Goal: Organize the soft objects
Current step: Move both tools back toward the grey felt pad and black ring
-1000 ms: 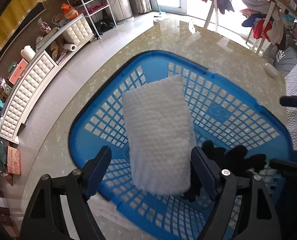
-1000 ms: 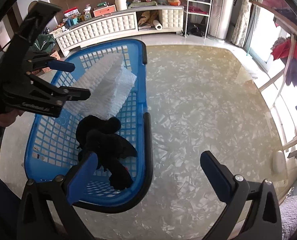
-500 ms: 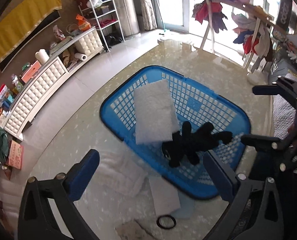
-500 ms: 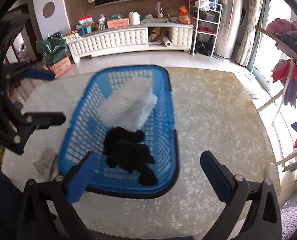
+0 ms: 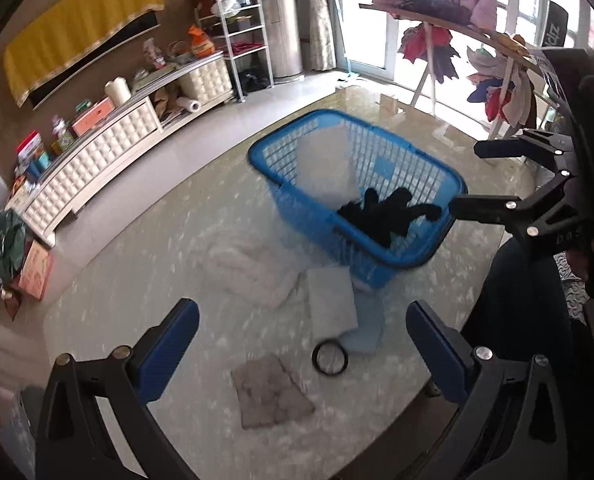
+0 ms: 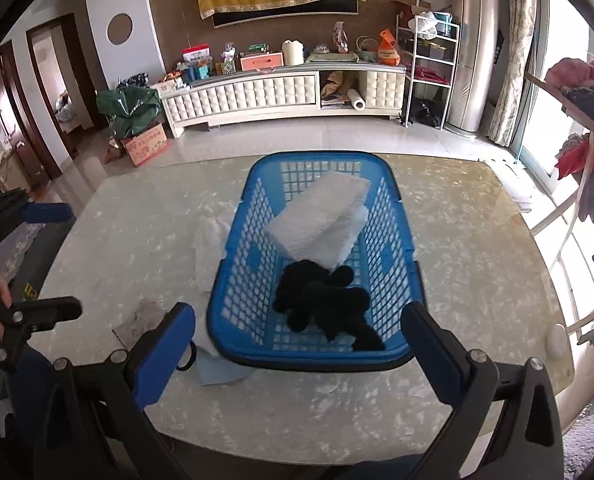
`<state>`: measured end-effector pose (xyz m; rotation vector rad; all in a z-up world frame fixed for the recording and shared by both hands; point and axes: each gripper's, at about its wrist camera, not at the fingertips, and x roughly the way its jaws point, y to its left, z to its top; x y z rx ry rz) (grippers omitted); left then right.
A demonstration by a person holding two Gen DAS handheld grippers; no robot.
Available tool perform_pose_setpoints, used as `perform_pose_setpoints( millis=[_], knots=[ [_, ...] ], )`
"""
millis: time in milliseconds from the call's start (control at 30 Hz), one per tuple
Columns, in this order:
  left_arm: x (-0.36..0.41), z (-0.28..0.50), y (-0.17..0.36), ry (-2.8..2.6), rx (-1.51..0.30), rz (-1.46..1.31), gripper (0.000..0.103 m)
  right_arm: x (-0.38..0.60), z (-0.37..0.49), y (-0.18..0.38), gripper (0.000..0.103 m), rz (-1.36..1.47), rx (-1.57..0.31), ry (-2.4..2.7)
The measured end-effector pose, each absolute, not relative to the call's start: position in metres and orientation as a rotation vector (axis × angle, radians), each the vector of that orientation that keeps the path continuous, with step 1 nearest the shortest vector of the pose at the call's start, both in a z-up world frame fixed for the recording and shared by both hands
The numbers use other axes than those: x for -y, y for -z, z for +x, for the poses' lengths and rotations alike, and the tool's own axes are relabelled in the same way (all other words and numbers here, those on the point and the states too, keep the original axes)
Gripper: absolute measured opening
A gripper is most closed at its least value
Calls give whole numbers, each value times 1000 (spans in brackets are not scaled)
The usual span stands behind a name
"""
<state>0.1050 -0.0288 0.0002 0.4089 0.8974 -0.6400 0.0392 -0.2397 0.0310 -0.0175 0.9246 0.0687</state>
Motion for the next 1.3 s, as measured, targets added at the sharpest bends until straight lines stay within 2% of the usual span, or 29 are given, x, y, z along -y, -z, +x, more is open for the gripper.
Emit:
perform_pose_setpoints(
  millis=[800, 1100, 1300],
  knots=[
    [-80, 77, 70, 564, -1077, 298, 103, 130, 51, 34, 102, -145, -1093, -210],
    [-91, 85, 102, 583, -1142, 260, 103, 118, 57, 64, 94, -143, -1172, -235],
    [-89, 95, 119, 592, -1181, 246, 102, 111, 58, 91, 83, -145, -1224, -232]
  ],
)
